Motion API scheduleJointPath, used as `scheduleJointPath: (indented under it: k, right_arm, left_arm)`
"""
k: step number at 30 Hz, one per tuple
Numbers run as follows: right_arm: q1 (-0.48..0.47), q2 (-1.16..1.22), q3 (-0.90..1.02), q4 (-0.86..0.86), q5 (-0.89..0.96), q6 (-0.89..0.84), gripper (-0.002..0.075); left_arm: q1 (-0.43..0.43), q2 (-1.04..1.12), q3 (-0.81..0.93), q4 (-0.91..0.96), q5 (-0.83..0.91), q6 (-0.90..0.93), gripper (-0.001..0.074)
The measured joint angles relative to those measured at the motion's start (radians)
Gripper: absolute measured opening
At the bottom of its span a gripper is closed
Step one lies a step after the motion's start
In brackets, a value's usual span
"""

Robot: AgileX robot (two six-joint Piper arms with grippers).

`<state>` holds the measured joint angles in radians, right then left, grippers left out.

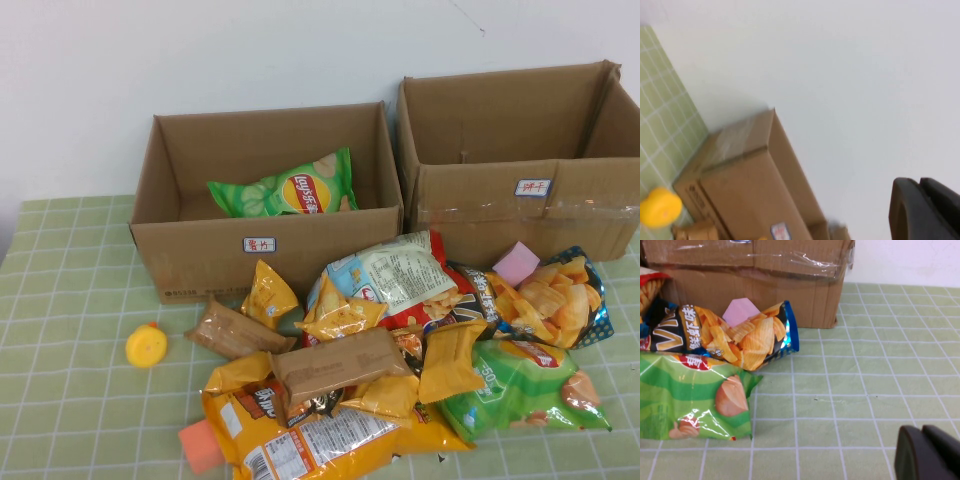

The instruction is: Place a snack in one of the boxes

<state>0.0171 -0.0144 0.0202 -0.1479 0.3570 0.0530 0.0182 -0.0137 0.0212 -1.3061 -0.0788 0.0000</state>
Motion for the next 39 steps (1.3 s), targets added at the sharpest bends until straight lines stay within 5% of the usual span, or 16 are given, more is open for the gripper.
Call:
scheduleJointPath:
  k: [6,11,19,24,35,39]
  right_arm:
    - [0.000,0.000,0.000,0.000,0.000,0.000,-0.0002]
    - [0.000,0.000,0.000,0.000,0.000,0.000,-0.0002]
    - [0.000,0.000,0.000,0.000,0.000,0.000,-0.0002]
    - [0.000,0.000,0.000,0.000,0.000,0.000,-0.0002]
    - [0.000,0.000,0.000,0.000,0.000,0.000,-0.0002]
    - [0.000,0.000,0.000,0.000,0.000,0.000,-0.0002]
  left_arm:
    - [0.000,0.000,-0.023,0.055,0.196,0.155,-0.0001]
    - [0.000,0.052,-0.228,0.143,0.454,0.436,-0.0001]
    - [0.000,0.433,-0.672,0.552,0.976,0.617,-0.0001]
    - [-0.028,0.682,-0.853,0.701,1.116,0.749,-0.0001]
    - [-0.380,1.209,-1.119,0.932,1.160,0.748,0.0004]
    - [-0.501,1.395,-1.229,1.051,1.174,0.656,0.0093]
